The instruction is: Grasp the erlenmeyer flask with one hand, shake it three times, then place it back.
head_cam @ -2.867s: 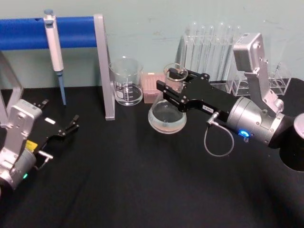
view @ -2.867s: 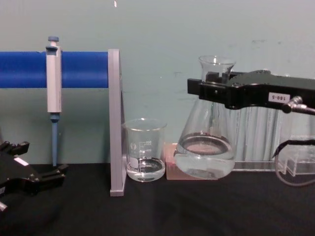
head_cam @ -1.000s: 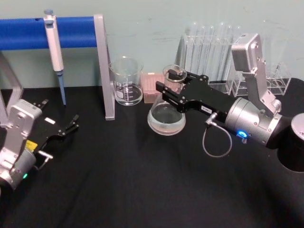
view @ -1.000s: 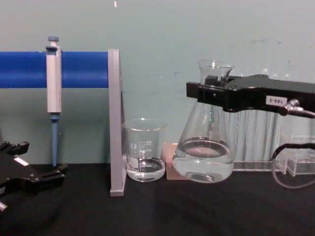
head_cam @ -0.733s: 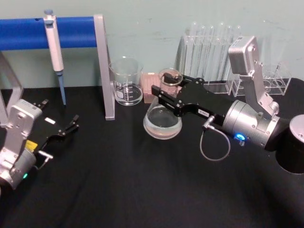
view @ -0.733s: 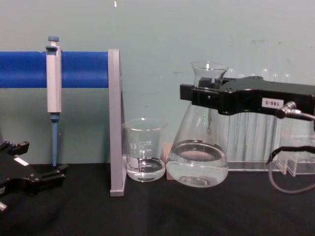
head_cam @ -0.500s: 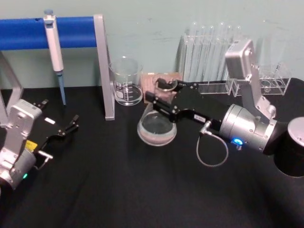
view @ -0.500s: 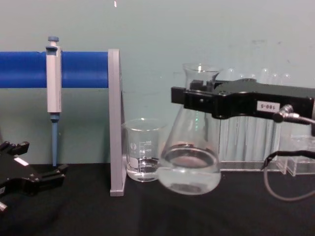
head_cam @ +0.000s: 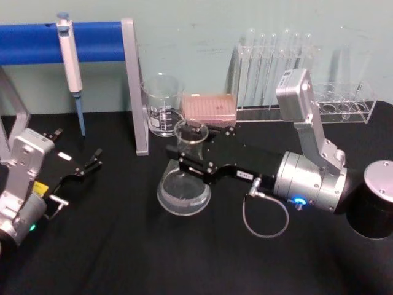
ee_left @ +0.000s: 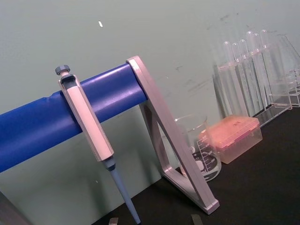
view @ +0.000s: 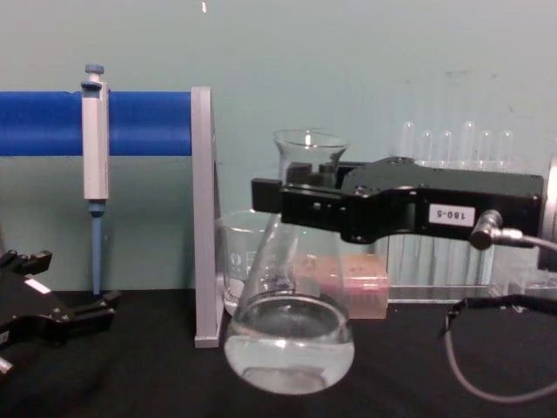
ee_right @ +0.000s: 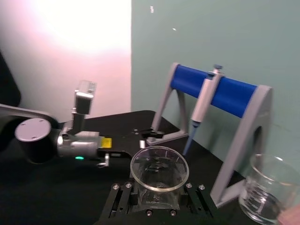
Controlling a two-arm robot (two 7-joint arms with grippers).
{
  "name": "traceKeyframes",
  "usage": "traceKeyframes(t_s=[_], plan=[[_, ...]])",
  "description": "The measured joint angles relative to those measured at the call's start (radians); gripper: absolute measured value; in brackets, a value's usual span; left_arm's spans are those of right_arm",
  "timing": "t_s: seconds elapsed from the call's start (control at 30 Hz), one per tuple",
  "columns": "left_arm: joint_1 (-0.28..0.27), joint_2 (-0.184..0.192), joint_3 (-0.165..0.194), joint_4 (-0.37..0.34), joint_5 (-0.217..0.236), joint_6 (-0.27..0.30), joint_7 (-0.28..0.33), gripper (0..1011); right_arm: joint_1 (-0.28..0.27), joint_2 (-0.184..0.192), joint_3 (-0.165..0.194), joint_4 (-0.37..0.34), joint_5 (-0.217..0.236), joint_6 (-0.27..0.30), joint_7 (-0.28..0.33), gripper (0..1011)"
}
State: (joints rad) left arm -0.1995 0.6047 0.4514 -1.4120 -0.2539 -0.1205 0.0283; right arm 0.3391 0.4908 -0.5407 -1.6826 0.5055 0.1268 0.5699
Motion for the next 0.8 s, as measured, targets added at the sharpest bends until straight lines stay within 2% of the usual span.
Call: traceKeyframes(t_s=[0.5,0.7,0.8], plan=[[0.0,0.0,0.0,0.0,0.0,0.0,0.0,1001,0.021,0.026,-0.054,-0.01,0.025,-0.027,0.054,453],[0.0,0.0,0.0,0.0,0.0,0.0,0.0,1001,0.028,0.028,-0.058,-0.001,0.029,-0.031,0.048,453],[0.0,0.0,0.0,0.0,0.0,0.0,0.0,1001,0.031,0.024,-0.051,0.012,0.029,-0.033,0.024,453]])
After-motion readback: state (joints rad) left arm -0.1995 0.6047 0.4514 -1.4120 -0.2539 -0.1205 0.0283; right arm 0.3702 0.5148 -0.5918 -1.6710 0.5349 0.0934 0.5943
